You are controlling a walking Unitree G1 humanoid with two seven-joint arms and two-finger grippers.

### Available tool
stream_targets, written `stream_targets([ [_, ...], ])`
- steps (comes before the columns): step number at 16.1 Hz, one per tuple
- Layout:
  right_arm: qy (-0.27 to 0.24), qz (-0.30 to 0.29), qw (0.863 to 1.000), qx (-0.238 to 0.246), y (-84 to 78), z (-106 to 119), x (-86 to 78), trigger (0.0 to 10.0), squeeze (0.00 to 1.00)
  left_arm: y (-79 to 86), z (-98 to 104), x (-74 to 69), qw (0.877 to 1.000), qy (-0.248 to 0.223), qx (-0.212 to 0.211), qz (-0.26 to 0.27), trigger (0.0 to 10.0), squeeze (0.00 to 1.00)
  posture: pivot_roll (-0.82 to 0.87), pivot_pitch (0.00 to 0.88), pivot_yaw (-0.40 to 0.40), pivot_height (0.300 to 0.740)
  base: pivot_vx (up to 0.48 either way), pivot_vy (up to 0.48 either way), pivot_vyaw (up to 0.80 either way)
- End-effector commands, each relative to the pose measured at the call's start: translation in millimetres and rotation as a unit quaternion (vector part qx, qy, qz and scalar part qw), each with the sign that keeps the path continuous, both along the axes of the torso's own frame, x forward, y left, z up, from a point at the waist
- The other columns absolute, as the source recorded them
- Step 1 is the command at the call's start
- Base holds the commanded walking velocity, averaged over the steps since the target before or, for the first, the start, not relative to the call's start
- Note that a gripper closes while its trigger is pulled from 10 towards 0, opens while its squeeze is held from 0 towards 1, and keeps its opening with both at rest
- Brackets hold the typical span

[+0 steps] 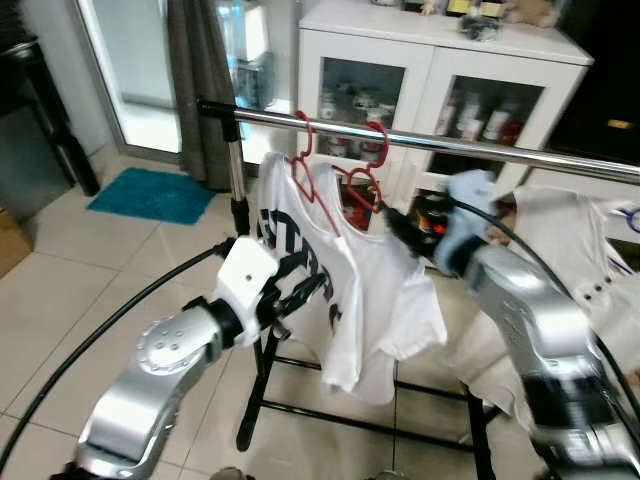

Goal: Hang hanger

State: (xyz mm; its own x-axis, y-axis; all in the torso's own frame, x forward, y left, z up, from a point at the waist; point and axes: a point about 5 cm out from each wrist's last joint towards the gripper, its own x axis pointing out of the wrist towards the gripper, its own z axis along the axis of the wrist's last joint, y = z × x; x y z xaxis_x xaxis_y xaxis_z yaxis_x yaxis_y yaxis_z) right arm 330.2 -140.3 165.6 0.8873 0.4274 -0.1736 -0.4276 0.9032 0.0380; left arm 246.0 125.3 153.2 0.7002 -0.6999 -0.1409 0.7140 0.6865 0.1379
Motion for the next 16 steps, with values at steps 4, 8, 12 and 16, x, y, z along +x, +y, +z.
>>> stream_targets([
  [4,-0.001,-0.057,0.998,-0.032,-10.4,3.6,33.0,10.0,1.00,0.4,2.1,-3.7,0.999,0.005,0.010,-0.037,10.0,0.00,-0.02,0.000,-0.043,0.710,0.000,0.000,0.00],
  [8,-0.009,-0.067,0.997,-0.039,-8.7,7.0,53.7,10.0,0.00,-3.5,1.5,-4.0,0.999,0.007,0.012,-0.052,10.0,0.00,-0.01,0.000,-0.038,0.710,0.000,0.000,0.00],
  [12,0.002,-0.039,0.999,-0.023,4.2,2.5,62.1,10.0,0.00,-1.8,2.8,-5.0,0.999,0.006,0.012,-0.049,10.0,0.00,0.00,0.000,-0.044,0.710,0.000,0.000,0.00],
  [16,0.012,-0.025,0.999,-0.019,7.8,-1.8,65.2,10.0,0.00,-1.9,1.8,-8.1,0.999,0.010,0.010,-0.049,10.0,0.00,0.00,0.000,-0.051,0.710,0.000,0.000,0.00],
])
